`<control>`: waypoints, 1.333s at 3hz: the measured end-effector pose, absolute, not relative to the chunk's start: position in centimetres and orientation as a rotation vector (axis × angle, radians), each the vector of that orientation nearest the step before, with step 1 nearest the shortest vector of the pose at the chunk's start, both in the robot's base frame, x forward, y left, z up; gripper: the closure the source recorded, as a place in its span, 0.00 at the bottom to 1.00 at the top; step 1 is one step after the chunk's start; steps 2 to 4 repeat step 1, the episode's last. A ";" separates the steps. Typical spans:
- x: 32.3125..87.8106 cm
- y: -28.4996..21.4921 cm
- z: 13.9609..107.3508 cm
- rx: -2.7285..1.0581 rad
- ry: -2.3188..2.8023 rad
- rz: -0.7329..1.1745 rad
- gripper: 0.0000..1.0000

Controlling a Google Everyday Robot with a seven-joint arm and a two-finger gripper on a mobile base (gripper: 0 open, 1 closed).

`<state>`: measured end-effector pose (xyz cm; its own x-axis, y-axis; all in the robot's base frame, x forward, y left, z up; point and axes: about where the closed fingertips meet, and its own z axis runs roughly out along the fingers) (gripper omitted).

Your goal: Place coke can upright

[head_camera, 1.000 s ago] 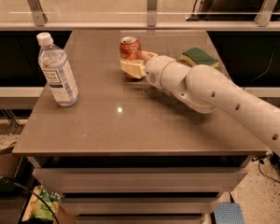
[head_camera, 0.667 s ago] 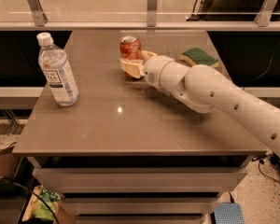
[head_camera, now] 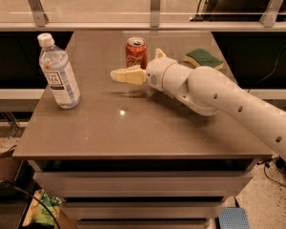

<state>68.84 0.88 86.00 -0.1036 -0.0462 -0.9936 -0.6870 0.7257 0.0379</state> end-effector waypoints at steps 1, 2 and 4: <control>68.8 0.9 86.0 -0.607 1.603 0.600 0.00; 68.8 0.9 86.0 -0.607 1.603 0.600 0.00; 68.8 0.9 86.0 -0.607 1.603 0.600 0.00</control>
Offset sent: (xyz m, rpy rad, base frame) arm 0.0000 0.0000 0.0000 0.0000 0.0000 0.0000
